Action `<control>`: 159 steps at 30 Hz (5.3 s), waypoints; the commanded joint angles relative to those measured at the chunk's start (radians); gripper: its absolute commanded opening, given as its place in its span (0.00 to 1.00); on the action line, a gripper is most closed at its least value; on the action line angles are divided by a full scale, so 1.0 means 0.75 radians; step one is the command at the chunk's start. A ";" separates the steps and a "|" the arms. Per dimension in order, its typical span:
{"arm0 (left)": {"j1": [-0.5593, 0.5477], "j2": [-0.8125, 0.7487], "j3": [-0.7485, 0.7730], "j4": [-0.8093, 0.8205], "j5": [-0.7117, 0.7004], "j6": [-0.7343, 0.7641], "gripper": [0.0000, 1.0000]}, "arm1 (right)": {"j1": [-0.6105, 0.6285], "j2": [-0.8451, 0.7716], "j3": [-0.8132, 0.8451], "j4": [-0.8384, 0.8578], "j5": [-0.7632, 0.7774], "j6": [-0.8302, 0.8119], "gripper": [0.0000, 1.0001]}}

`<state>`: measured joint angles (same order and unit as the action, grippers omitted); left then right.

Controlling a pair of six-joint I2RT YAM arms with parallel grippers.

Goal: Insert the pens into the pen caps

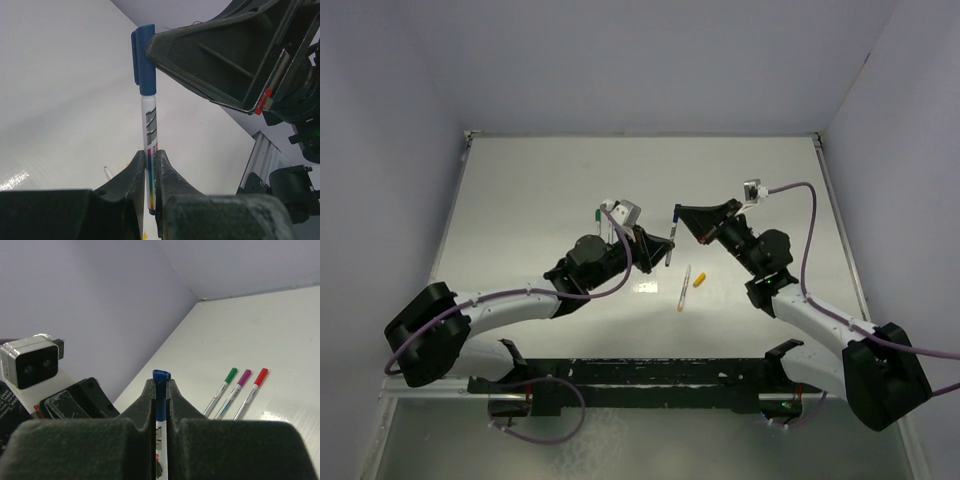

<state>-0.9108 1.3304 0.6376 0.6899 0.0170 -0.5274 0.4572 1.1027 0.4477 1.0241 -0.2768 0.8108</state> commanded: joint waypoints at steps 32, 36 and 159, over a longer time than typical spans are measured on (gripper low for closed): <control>0.117 0.093 0.338 0.140 -0.239 0.147 0.00 | 0.148 0.205 0.149 -0.665 -0.009 -0.262 0.00; 0.124 0.095 0.341 0.132 -0.229 0.147 0.00 | 0.165 0.222 0.157 -0.674 0.020 -0.267 0.00; -0.262 0.763 0.671 -0.954 -0.380 0.107 0.48 | 0.045 -0.123 0.077 -1.535 0.956 0.011 0.53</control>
<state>-1.1027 1.8801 1.0805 0.0196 -0.2134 -0.4519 0.4961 1.0134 0.5148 -0.1589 0.4290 0.8051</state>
